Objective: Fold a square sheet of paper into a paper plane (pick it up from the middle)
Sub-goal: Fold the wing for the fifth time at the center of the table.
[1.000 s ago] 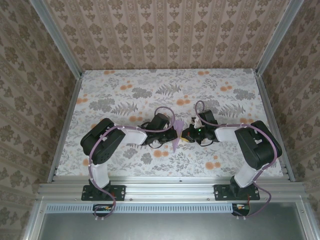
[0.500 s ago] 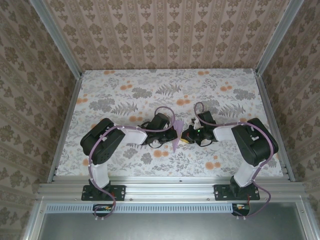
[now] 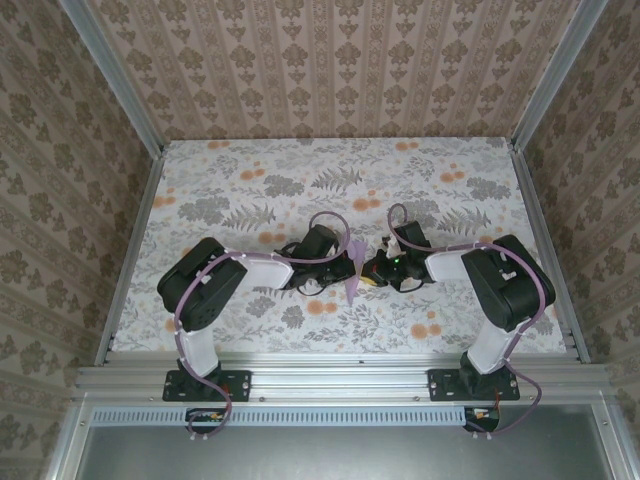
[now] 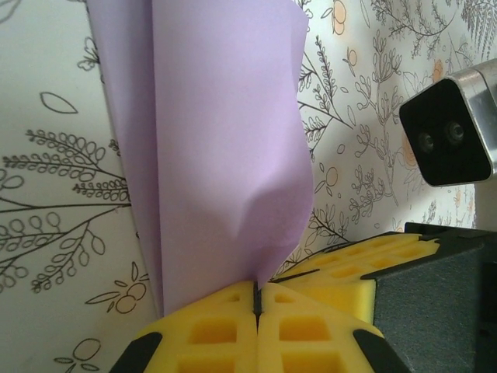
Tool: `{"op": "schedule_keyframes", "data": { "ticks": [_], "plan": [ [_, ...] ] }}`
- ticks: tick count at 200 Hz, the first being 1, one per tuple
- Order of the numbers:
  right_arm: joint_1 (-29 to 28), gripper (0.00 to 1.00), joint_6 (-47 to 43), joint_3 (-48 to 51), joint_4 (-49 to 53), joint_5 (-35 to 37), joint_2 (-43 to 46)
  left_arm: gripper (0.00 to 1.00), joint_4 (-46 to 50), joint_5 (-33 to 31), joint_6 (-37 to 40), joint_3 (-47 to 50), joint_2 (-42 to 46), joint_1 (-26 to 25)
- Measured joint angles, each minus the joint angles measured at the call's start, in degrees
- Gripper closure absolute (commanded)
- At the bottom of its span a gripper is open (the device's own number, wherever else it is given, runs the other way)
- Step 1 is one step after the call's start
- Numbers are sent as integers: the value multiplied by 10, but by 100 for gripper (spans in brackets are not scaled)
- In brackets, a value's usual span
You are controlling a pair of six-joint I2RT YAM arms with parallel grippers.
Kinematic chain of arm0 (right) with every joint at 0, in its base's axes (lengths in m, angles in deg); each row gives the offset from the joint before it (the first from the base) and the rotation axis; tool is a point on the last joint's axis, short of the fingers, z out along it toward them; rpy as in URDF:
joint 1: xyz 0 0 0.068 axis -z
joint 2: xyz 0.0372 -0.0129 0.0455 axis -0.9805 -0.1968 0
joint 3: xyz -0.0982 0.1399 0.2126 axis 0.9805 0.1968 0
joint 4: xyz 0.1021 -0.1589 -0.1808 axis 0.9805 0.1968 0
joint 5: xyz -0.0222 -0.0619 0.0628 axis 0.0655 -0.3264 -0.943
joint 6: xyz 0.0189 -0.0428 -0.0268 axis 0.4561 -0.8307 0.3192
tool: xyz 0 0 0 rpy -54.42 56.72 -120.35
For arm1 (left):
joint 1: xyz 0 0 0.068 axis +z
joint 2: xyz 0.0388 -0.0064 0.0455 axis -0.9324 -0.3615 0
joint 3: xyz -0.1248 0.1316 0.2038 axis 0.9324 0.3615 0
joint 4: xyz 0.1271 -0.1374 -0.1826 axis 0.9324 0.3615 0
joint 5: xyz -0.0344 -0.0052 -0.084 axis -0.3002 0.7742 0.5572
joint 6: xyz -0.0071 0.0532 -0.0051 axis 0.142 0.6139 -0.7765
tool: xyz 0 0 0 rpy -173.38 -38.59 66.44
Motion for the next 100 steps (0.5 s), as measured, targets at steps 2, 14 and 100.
{"op": "schedule_keyframes", "data": {
  "ticks": [2, 14, 100],
  "plan": [
    [0, 96, 0, 0, 0, 0, 0, 94, 0, 0, 0, 0, 0, 0],
    [0, 96, 0, 0, 0, 0, 0, 94, -2, 3, 0, 0, -2, 0],
    [0, 96, 2, 0, -16, -11, -8, 94, -7, 6, -5, -4, -13, 0]
  ]
}}
